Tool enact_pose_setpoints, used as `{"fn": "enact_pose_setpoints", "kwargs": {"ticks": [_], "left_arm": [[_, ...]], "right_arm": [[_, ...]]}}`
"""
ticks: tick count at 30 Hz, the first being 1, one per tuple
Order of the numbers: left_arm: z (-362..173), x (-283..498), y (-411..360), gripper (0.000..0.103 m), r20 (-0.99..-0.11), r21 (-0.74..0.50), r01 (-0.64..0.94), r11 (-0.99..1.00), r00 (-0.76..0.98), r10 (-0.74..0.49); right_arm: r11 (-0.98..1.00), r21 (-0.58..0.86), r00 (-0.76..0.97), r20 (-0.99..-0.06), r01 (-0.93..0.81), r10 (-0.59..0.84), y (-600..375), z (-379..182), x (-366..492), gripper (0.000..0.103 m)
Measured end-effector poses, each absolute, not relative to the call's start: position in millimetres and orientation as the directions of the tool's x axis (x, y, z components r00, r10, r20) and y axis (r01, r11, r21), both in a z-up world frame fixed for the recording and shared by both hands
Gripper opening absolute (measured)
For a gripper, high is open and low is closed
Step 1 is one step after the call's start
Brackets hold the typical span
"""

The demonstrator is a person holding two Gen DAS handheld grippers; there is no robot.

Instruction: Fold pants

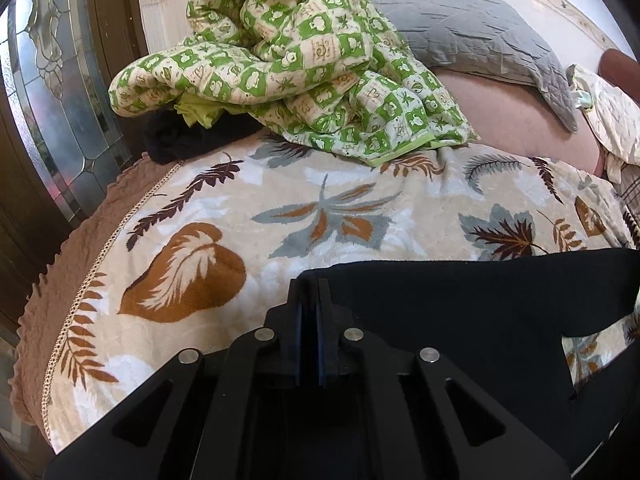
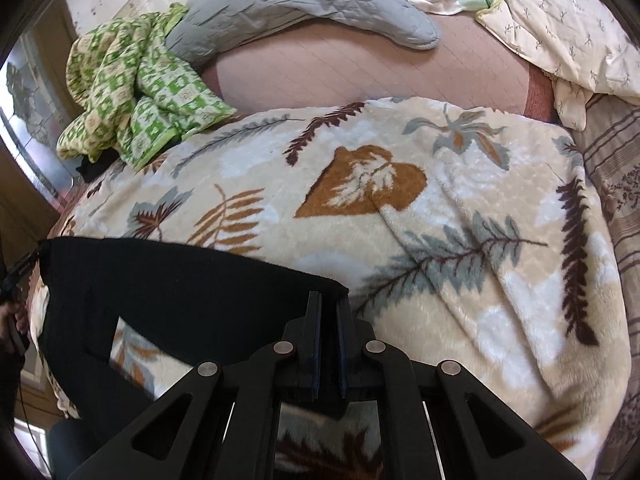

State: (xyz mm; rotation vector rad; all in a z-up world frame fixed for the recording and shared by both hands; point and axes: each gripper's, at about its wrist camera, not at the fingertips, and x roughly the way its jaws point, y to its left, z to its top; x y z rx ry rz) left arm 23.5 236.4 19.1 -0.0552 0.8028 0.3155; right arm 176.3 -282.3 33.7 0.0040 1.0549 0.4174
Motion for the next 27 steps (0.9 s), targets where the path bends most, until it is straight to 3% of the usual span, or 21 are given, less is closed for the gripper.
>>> {"fn": "enact_pose_setpoints", "kwargs": {"ticks": [19, 27], "left_arm": [[3.1, -86.7, 232.9, 0.003, -0.657, -0.027, -0.173, 0.985, 0.745, 0.113], [-1.1, -130.2, 221.8, 0.003, -0.598, 0.021, -0.123, 0.992, 0.794, 0.112]], "right_arm": [[0.887, 0.216, 0.445, -0.801, -0.408, 0.400, -312.7, 42.7, 61.8, 0.001], [0.891, 0.198, 0.451, -0.805, -0.409, 0.385, -334.9, 31.9, 18.4, 0.001]]}}
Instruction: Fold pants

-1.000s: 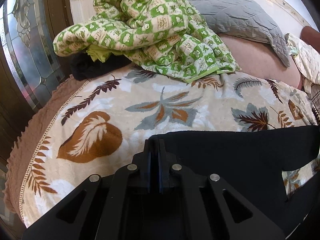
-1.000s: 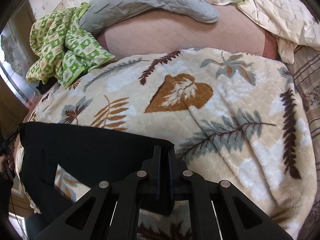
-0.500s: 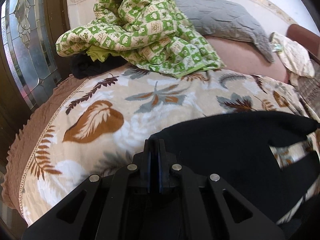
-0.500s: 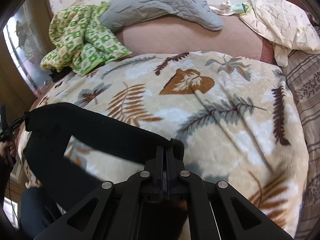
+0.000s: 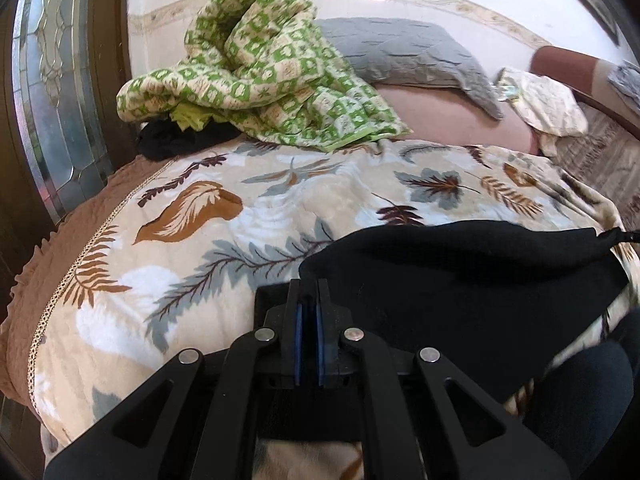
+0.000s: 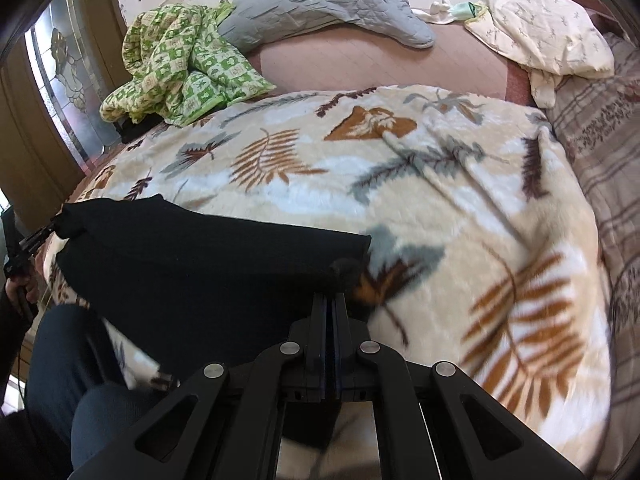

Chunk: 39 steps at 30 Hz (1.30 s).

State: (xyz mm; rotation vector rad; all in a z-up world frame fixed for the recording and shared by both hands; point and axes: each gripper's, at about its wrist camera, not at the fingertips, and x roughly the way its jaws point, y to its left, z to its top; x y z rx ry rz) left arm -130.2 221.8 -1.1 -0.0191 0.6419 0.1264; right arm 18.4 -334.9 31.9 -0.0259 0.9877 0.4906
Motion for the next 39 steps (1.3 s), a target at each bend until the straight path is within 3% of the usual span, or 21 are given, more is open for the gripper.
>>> {"fn": "enact_pose_setpoints", "kwargs": {"ticks": [4, 7, 11, 13, 16, 21, 25, 29, 31, 32, 33, 36, 39], "left_arm": [[-10.3, -159.8, 226.8, 0.014, -0.598, 0.006, -0.121, 0.993, 0.795, 0.101], [-17.3, -185.2, 245.9, 0.023, -0.617, -0.089, -0.219, 0.972, 0.778, 0.118], [-18.6, -209.0, 274.2, 0.056, -0.620, -0.419, -0.306, 0.855, 0.784, -0.024], [-21.5, -210.5, 282.3, 0.057, -0.584, -0.613, -0.316, 0.724, 0.799, -0.146], [-34.0, -195.9, 288.1, 0.058, -0.532, -0.790, -0.345, 0.507, 0.797, -0.287], [-49.8, -164.4, 281.1, 0.058, -0.515, -0.853, -0.407, 0.327, 0.756, -0.404], [-49.4, -154.3, 287.0, 0.058, -0.487, -0.873, -0.420, 0.249, 0.787, -0.379], [-62.1, -152.9, 294.9, 0.053, -0.472, -0.879, -0.461, 0.126, 0.800, -0.371], [-67.6, -153.9, 291.9, 0.029, -0.504, -0.858, -0.498, 0.122, 0.775, -0.381], [-67.5, -153.8, 290.5, 0.009, -0.517, -0.851, -0.506, 0.140, 0.764, -0.386], [-66.7, -154.9, 287.4, 0.004, -0.537, -0.841, -0.515, 0.168, 0.753, -0.381], [-59.9, -157.2, 284.3, 0.003, -0.562, -0.826, -0.499, 0.260, 0.752, -0.344], [-50.8, -155.6, 277.6, 0.003, -0.591, -0.796, -0.484, 0.362, 0.749, -0.299]], "right_arm": [[0.888, 0.207, 0.440, -0.808, -0.411, 0.392, -340.7, 22.0, -10.3, 0.001], [0.897, 0.190, 0.450, -0.812, -0.400, 0.372, -346.0, 8.8, -32.6, 0.001], [0.926, 0.181, 0.487, -0.808, -0.332, 0.333, -361.1, 2.9, -49.5, 0.009], [0.935, 0.183, 0.520, -0.790, -0.305, 0.324, -366.2, 9.4, -54.5, 0.023], [0.931, 0.230, 0.564, -0.745, -0.284, 0.356, -369.3, 23.0, -60.9, 0.025], [0.901, 0.324, 0.597, -0.675, -0.288, 0.434, -362.7, 41.3, -69.7, 0.029], [0.887, 0.340, 0.591, -0.661, -0.314, 0.462, -351.0, 45.2, -73.3, 0.033], [0.878, 0.360, 0.573, -0.665, -0.317, 0.479, -344.1, 38.3, -75.7, 0.033], [0.873, 0.379, 0.575, -0.657, -0.306, 0.487, -345.7, 37.3, -77.4, 0.033], [0.870, 0.396, 0.580, -0.650, -0.293, 0.492, -349.1, 37.4, -77.6, 0.033], [0.865, 0.418, 0.586, -0.640, -0.277, 0.497, -353.6, 38.0, -78.0, 0.034], [0.806, 0.562, 0.608, -0.579, -0.186, 0.544, -380.0, 37.7, -74.3, 0.043], [0.641, 0.765, 0.631, -0.466, -0.066, 0.621, -413.5, 26.6, -68.0, 0.044]]}}
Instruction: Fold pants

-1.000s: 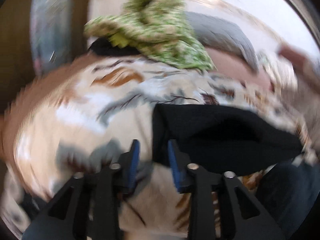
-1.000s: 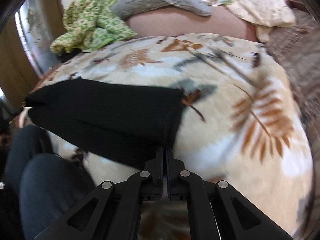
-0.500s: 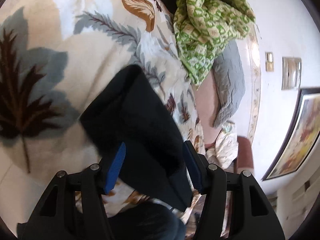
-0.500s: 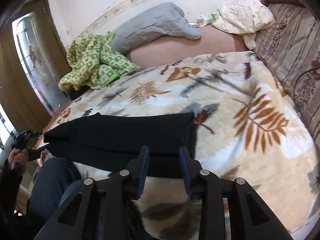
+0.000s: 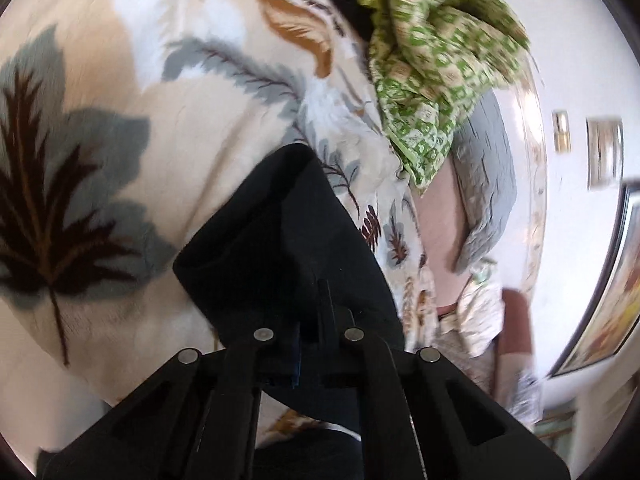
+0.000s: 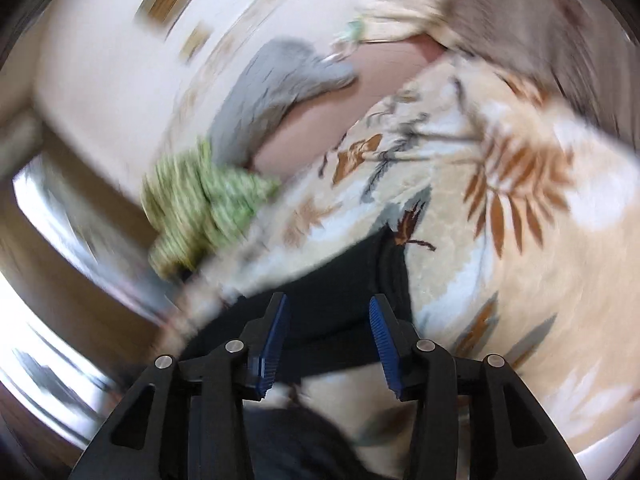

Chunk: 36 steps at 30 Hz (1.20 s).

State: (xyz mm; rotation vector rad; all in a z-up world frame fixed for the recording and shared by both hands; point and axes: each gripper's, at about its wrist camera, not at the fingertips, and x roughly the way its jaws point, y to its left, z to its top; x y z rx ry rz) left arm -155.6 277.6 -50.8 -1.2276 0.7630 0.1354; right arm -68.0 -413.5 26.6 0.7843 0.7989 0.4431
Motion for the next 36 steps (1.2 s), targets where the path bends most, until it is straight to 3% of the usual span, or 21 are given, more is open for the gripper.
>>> {"fn": "enact_pose_setpoints", "kwargs": {"ticks": [6, 10, 12, 15, 18, 20, 21, 22, 26, 30, 36], "left_arm": [[-54.9, -150.2, 278.0, 0.003, -0.605, -0.780, -0.485, 0.395, 0.745, -0.280], [-58.0, -148.8, 276.8, 0.004, -0.611, -0.777, -0.493, 0.390, 0.739, -0.284], [-58.6, -148.2, 275.3, 0.012, -0.621, -0.769, -0.498, 0.400, 0.729, -0.287], [-60.9, -147.1, 274.6, 0.019, -0.619, -0.774, -0.499, 0.391, 0.728, -0.295], [-59.4, -145.5, 273.1, 0.019, -0.616, -0.775, -0.494, 0.394, 0.730, -0.297], [-57.1, -144.5, 271.8, 0.019, -0.619, -0.769, -0.489, 0.410, 0.728, -0.293], [-56.0, -144.3, 271.6, 0.012, -0.623, -0.764, -0.488, 0.421, 0.727, -0.289], [-53.6, -143.4, 270.6, 0.006, -0.627, -0.757, -0.482, 0.440, 0.726, -0.283], [-43.0, -145.2, 267.7, 0.003, -0.658, -0.698, -0.459, 0.550, 0.714, -0.240], [-26.4, -151.4, 275.4, 0.003, -0.694, -0.566, -0.423, 0.707, 0.708, -0.132], [-51.4, -145.4, 287.4, 0.003, -0.732, -0.527, -0.446, 0.724, 0.671, -0.119]], "right_arm": [[0.320, 0.944, 0.547, -0.308, 0.077, 0.778, -417.4, -21.6, -44.1, 0.045], [0.387, 0.904, 0.505, -0.425, 0.184, 0.751, -403.3, -43.0, -28.8, 0.045], [0.407, 0.883, 0.497, -0.467, 0.231, 0.731, -400.5, -50.5, -25.5, 0.045], [0.397, 0.886, 0.512, -0.463, 0.241, 0.724, -397.6, -54.0, -21.8, 0.045], [0.414, 0.886, 0.525, -0.459, 0.209, 0.717, -394.5, -50.3, -18.6, 0.044], [0.463, 0.868, 0.515, -0.483, 0.178, 0.708, -391.2, -45.1, -16.7, 0.035], [0.480, 0.862, 0.507, -0.491, 0.163, 0.709, -388.3, -43.6, -14.8, 0.016], [0.516, 0.844, 0.499, -0.513, 0.146, 0.698, -386.7, -41.2, -13.9, 0.004], [0.664, 0.744, 0.519, -0.598, 0.074, 0.611, -378.8, -22.5, -20.4, 0.003], [0.700, 0.712, 0.507, -0.624, 0.058, 0.594, -388.7, -12.7, -28.3, 0.003], [0.690, 0.713, 0.460, -0.657, 0.123, 0.597, -399.3, -37.5, -31.2, 0.003]]}}
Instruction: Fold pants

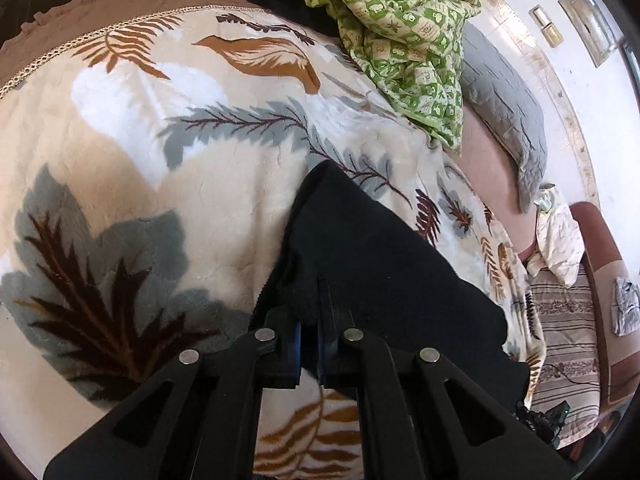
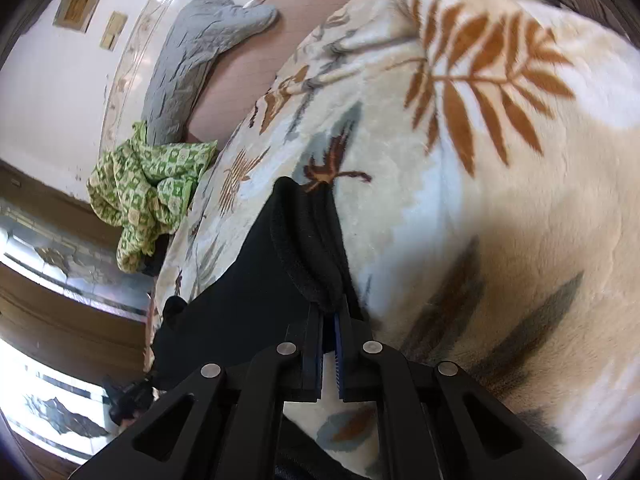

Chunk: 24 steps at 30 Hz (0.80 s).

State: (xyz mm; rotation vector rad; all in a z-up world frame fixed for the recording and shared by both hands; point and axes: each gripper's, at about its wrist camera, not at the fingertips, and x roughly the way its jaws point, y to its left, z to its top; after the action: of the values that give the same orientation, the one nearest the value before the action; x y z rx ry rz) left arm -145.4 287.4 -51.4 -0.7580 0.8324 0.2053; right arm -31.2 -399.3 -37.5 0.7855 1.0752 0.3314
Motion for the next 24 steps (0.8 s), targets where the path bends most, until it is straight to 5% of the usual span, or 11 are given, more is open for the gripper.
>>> {"fn": "enact_pose_setpoints", "kwargs": {"ticks": [18, 22, 24], "left_arm": [[-7.2, -136.9, 269.7, 0.003, -0.633, -0.468, -0.335, 0.818, 0.773, -0.045], [-51.2, -131.8, 269.9, 0.003, -0.723, -0.394, -0.395, 0.830, 0.691, -0.014], [-44.5, -139.5, 268.3, 0.003, -0.701, -0.407, -0.394, 0.824, 0.714, -0.005]], "right_arm": [[0.679, 0.730, 0.516, -0.611, 0.075, 0.600, -394.3, -34.9, -35.6, 0.003], [0.659, 0.746, 0.515, -0.603, 0.094, 0.609, -395.1, -45.9, -38.4, 0.003], [0.667, 0.739, 0.511, -0.611, 0.095, 0.605, -394.5, -44.1, -37.9, 0.003]]}}
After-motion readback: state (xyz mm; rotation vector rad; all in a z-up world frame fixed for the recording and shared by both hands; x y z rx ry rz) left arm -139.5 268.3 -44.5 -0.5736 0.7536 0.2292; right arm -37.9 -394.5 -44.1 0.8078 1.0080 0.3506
